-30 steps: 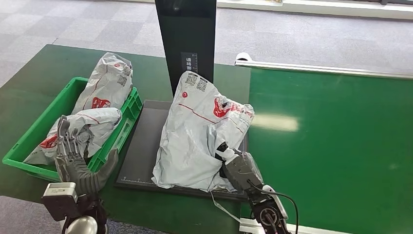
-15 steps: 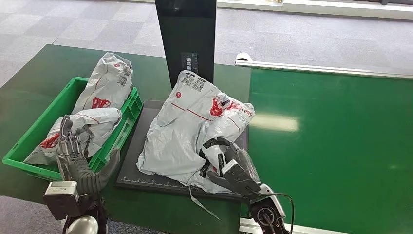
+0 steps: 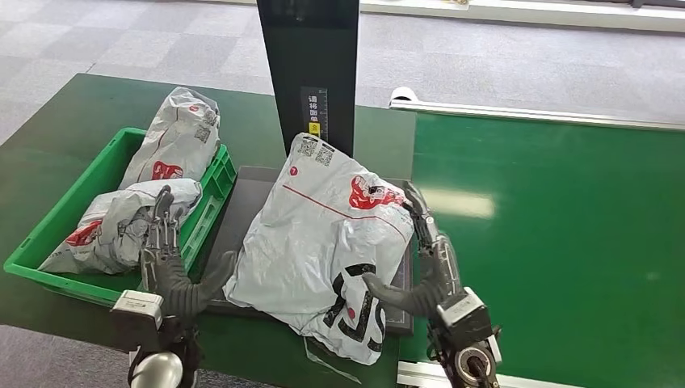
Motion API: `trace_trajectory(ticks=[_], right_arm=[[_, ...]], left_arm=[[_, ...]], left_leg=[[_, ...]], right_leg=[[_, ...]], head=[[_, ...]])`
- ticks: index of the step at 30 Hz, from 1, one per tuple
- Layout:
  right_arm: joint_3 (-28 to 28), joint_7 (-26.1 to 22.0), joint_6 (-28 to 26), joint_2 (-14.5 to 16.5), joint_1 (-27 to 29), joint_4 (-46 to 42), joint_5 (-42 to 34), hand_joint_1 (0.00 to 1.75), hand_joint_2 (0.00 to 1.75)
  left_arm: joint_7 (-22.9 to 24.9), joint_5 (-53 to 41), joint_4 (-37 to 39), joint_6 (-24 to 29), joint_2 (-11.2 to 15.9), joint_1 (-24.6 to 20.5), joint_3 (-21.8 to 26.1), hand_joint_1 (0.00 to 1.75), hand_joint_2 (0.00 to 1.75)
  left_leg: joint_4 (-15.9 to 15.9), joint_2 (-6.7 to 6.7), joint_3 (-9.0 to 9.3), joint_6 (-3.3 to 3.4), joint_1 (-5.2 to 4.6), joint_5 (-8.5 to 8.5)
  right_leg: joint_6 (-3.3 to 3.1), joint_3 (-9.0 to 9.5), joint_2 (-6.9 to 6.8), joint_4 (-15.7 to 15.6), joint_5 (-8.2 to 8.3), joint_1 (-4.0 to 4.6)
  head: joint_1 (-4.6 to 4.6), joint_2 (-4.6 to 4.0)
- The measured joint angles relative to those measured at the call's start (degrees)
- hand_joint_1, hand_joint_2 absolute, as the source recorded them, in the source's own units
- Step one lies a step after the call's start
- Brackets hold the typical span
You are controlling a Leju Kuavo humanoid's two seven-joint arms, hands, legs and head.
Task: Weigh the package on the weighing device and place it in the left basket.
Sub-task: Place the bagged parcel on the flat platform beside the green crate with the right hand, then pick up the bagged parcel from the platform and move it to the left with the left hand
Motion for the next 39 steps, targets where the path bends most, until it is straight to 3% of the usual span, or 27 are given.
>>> trace_trajectory(ticks=[6, 12, 15, 21, 29, 33, 39], right_arm=[[-6.97, -3.78, -6.38, -0.20, 2.99, -9.05, -8.16, 0.00, 1.75], [-14.60, -5.92, -8.83, -0.26, 6.42, -14.36, -11.52, 0.00, 1.75], [-15.88, -6.39, -8.83, -0.21, 7.46, -15.60, -11.49, 0.00, 1.75], [-16.23, -6.70, -8.63, 0.04, 7.89, -16.29, -9.74, 0.00, 1.75], [-16.23, -5.95, -8.48, 0.56, 6.10, -15.76, -9.32, 0.00, 1.75], [-16.23, -5.82, -8.46, 0.63, 5.70, -15.40, -9.26, 0.00, 1.75], [-16.20, -5.39, -8.53, 0.68, 5.12, -14.62, -9.36, 0.00, 1.75]], left_arm=[[3.44, -4.07, 5.17, -3.43, -0.08, -2.43, -3.91, 0.00, 1.75], [15.17, -20.51, 16.60, -5.96, -0.62, -8.21, -8.81, 0.00, 1.75], [18.62, -27.30, 24.23, -5.12, -1.45, -11.92, -10.61, 0.00, 1.75], [20.48, -33.55, 37.22, -3.36, -3.33, -17.57, -12.69, 0.00, 1.75], [21.52, -34.99, 48.72, -3.88, -5.51, -23.51, -13.82, 0.03, 1.75], [21.41, -34.93, 51.22, -4.00, -5.90, -24.80, -13.88, 1.75, 1.75], [18.00, -31.21, 53.23, -4.18, -6.11, -25.67, -13.35, 1.75, 1.75]], left_leg=[[0.01, -0.05, 0.01, 0.00, -0.02, 0.00], [0.01, -0.04, 0.01, 0.01, -0.03, 0.00], [0.01, -0.02, 0.02, 0.01, -0.02, 0.00], [0.01, -0.02, 0.01, 0.01, -0.02, 0.00], [0.01, -0.08, 0.12, 0.01, -0.03, 0.00], [0.00, -0.10, 0.25, 0.01, -0.03, 0.00], [0.00, -0.13, 0.36, 0.02, -0.03, 0.01]], right_leg=[[0.00, 0.00, -0.01, -0.02, 0.00, -0.03], [0.01, 0.01, -0.01, -0.02, 0.02, -0.03], [0.00, 0.02, 0.00, -0.01, 0.03, -0.03], [-0.01, 0.02, 0.00, 0.01, 0.03, -0.02], [0.00, 0.22, -0.05, 0.00, 0.02, -0.04], [0.01, 0.36, -0.08, 0.00, 0.02, -0.04], [0.01, 0.53, -0.13, 0.00, 0.02, -0.04]], head=[[0.00, 0.00], [0.00, 0.00], [-0.01, 0.01], [-0.01, 0.00], [-0.01, 0.00], [-0.01, 0.00], [-0.01, 0.00]])
